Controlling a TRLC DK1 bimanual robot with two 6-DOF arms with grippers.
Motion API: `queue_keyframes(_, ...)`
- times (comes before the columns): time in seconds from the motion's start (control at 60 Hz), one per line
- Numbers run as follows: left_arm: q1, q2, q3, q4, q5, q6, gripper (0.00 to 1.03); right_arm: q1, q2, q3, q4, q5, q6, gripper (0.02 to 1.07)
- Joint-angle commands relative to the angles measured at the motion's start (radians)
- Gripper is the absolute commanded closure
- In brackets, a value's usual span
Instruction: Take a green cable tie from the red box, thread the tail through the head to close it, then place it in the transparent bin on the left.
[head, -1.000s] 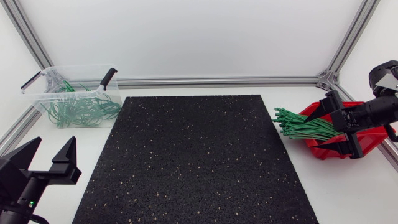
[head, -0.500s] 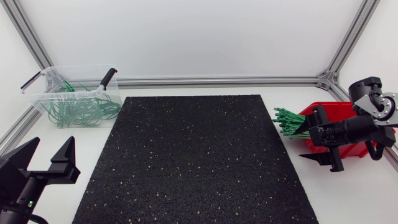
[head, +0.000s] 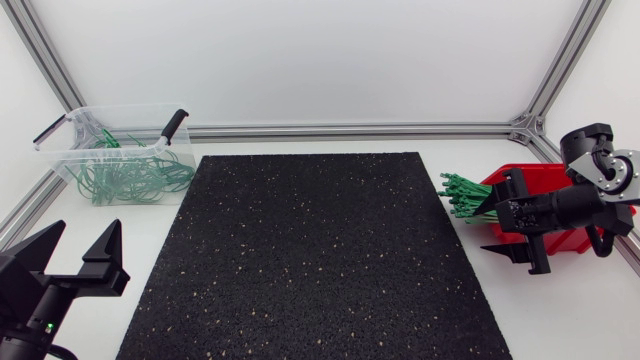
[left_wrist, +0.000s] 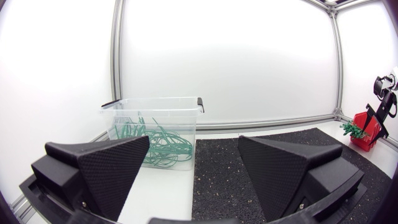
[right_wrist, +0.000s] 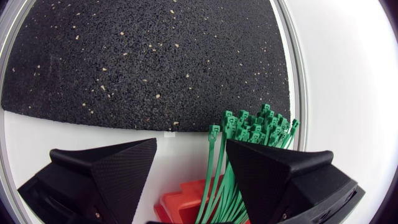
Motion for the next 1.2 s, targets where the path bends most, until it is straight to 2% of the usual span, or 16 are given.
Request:
queue_keyframes(0.0,0.006,-0.001,-0.038,-0.030,0.005,-0.015,0.04,-0.012,0.020,-0.023,0.004,0.007,0.011,0.25)
queue_keyframes(0.25,0.007,-0.001,-0.038,-0.030,0.005,-0.015,0.04,-0.024,0.046,-0.034,0.021,0.012,0.008,0.25)
queue_keyframes(0.333,0.007,-0.001,-0.038,-0.030,0.005,-0.015,0.04,-0.027,0.048,-0.039,0.021,0.012,0.003,0.32)
queue_keyframes(0.633,0.006,0.001,-0.038,-0.030,0.007,-0.015,0.04,-0.030,0.089,-0.029,0.070,0.037,0.006,0.32)
queue_keyframes(0.717,0.006,0.001,-0.038,-0.030,0.007,-0.015,0.04,-0.032,0.086,-0.031,0.081,0.038,0.006,0.44)
queue_keyframes(0.95,0.003,0.002,-0.038,-0.030,0.007,-0.015,0.04,-0.040,0.066,-0.052,0.148,0.047,0.008,1.01)
queue_keyframes(1.183,0.003,0.004,-0.038,-0.030,0.008,-0.015,0.04,-0.049,0.034,-0.078,0.188,0.056,0.006,1.01)
